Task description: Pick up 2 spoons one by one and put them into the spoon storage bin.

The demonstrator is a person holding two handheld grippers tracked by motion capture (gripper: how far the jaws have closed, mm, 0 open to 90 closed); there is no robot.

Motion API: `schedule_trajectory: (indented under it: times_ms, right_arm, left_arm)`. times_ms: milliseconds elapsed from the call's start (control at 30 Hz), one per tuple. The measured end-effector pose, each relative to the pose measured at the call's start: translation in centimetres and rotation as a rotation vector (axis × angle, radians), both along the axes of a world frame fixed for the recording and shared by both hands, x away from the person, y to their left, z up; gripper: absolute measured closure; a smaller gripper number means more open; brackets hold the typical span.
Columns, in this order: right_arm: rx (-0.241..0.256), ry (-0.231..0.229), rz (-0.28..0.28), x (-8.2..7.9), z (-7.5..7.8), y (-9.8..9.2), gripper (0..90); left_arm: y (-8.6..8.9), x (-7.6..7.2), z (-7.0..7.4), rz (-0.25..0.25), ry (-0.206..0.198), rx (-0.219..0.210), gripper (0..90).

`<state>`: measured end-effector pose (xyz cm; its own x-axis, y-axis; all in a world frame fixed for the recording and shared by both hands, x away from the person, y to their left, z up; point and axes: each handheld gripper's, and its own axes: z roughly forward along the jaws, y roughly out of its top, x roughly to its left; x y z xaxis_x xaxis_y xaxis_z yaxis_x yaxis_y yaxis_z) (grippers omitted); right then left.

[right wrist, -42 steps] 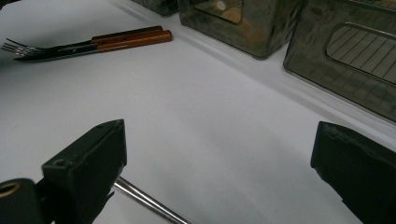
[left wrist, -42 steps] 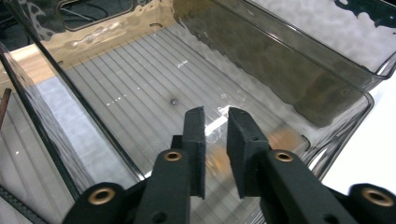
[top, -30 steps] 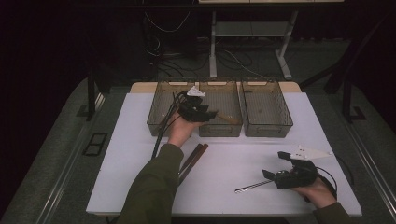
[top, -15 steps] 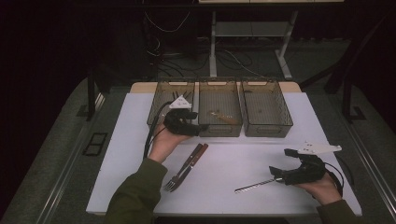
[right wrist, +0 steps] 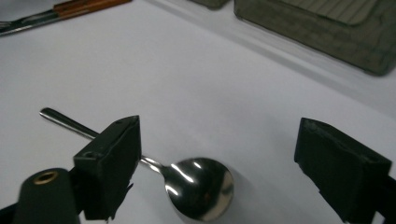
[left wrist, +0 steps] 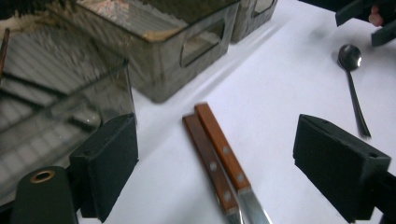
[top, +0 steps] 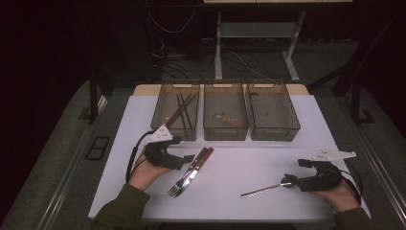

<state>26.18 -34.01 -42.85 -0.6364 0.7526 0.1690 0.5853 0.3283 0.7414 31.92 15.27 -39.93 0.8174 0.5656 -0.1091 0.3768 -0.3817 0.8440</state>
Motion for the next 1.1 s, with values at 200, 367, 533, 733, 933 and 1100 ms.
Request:
schedule_trajectory:
  times_ms: [200, 367, 533, 733, 933, 1100]
  right_arm:
    - [-0.006, 0.015, -0.008, 0.0, -0.3, -0.6, 37.7]
    - [-0.030, 0.014, -0.022, 0.3, -0.2, -0.4, 61.0]
    - [-0.058, 0.026, -0.002, 0.9, -0.2, 0.3, 83.2]
    - [-0.118, 0.034, 0.036, 1.4, -0.6, 1.7, 89.8]
    - [-0.170, 0.042, 0.047, 1.3, -1.0, 2.2, 89.8]
    - [-0.186, 0.060, 0.049, 1.1, -1.1, 2.1, 89.8]
  left_arm:
    - [1.3, -2.1, -1.5, -0.004, -0.005, 0.010, 9.5]
    - [2.0, -3.8, -2.6, -0.015, 0.001, 0.029, 7.1]
    - [2.4, -4.6, -3.2, -0.019, 0.007, 0.027, 4.0]
    - [2.9, -4.5, -3.7, -0.023, 0.011, 0.029, 0.0]
    - [2.8, -4.5, -3.7, -0.024, 0.014, 0.029, 0.0]
    - [2.7, -4.5, -3.8, -0.032, 0.018, 0.037, 0.0]
